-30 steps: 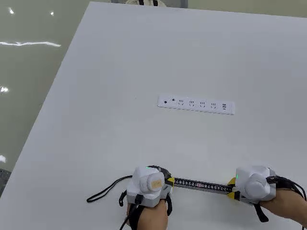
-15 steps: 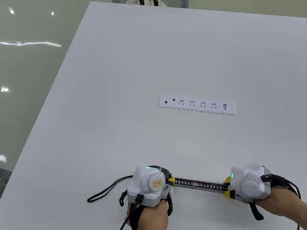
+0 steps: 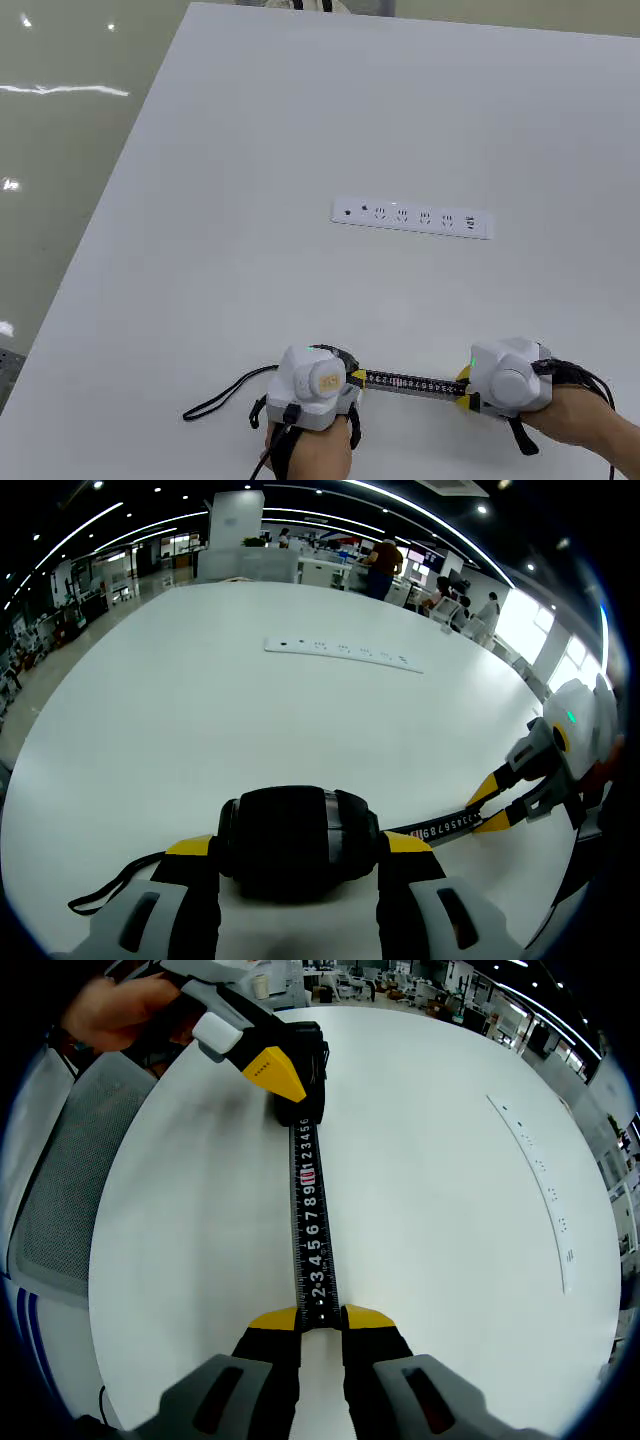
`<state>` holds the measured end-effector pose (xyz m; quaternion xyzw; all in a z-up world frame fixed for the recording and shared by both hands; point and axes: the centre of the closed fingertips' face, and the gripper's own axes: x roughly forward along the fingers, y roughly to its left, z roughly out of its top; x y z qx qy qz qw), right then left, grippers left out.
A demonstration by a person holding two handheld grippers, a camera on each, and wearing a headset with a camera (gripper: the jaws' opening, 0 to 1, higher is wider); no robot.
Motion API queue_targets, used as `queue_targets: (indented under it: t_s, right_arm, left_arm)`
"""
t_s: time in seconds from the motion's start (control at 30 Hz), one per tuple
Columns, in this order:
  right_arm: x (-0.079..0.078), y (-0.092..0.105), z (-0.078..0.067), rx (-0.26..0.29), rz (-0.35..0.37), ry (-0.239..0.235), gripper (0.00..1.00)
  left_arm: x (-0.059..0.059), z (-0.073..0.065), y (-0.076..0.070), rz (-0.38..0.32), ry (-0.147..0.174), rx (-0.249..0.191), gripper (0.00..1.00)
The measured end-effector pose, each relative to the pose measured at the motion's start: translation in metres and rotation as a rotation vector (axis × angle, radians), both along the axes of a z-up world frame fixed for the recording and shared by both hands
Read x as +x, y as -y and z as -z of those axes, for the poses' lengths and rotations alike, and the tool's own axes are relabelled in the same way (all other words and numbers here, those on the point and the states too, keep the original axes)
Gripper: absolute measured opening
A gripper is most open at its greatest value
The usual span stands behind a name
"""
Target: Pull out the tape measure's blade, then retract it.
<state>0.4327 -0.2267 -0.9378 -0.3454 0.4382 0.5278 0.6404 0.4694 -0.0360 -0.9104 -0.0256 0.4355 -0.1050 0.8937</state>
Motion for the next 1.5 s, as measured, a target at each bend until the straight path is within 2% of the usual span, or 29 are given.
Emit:
queue_targets:
  t_s: [0.2,0.8,1.5]
  right_arm:
    - [0.0,-0.009,0.0,0.005,0.011,-0.028,0.15]
    - [0.003,-0.022,0.001,0.027,0.018,-0.1,0.15]
    - [0.006,-0.043,0.002,0.046,-0.003,-0.11,0.15]
  left_arm:
    - [-0.001,-0.001,0.0,0.001,-0.002,0.001,0.61]
    - [-0.001,0.0,0.0,0.0,-0.007,0.003,0.61]
    - [-0.001,0.0,0.0,0.001,-0.011,0.003,0.61]
